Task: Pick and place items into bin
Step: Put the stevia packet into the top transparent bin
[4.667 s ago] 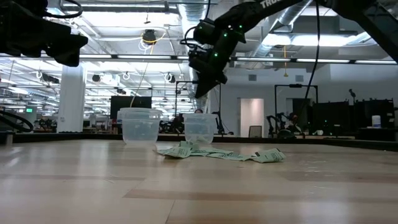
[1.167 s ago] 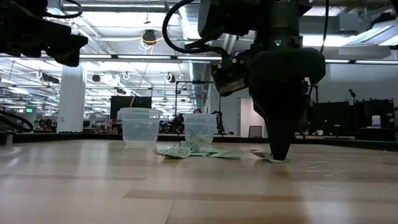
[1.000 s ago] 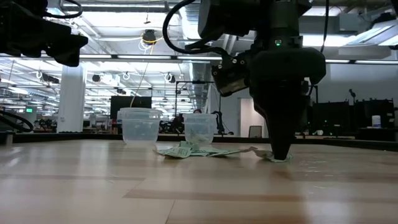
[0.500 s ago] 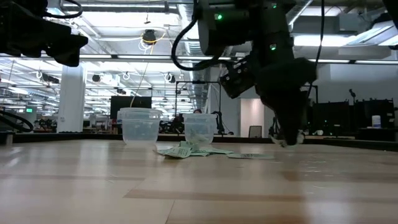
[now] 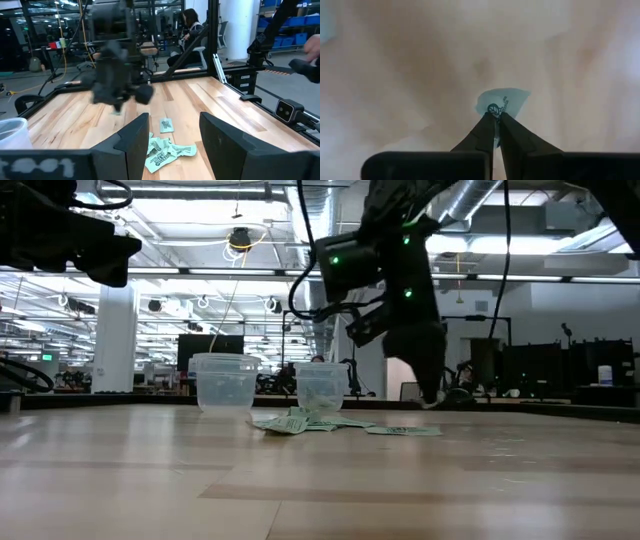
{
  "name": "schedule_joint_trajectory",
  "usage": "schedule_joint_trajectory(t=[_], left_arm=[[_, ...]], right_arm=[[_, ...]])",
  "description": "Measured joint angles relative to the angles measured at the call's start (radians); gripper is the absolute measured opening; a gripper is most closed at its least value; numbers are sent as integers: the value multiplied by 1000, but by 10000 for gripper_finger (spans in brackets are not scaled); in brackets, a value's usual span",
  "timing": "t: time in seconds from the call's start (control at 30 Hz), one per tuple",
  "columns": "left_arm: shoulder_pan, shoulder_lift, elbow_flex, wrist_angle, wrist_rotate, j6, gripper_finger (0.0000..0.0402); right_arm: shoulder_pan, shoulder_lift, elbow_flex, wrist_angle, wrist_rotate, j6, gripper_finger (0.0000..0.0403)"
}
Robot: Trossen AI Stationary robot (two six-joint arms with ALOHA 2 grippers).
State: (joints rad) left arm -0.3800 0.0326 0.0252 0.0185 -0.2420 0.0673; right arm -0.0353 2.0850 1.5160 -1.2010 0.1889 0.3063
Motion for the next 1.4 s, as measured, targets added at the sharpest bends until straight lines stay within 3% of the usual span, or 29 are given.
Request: schedule_joint_trajectory(t=[0.17,0.53,0.73,0.93,1.4], left_arm=[[0,0,0,0,0,0,166],[0,0,0,0,0,0,166],[0,0,0,0,0,0,166],[0,0,0,0,0,0,166],[0,0,0,0,0,0,166]], right_arm=[[-98,0,26,58,96,-12,16],[-254,-2,246,229,101,-86,13],[-306,-2,337,362,55,-164,15],[-343,-2,344,500,-29,-187,22],[-357,-2,344,479,-62,-281,67]])
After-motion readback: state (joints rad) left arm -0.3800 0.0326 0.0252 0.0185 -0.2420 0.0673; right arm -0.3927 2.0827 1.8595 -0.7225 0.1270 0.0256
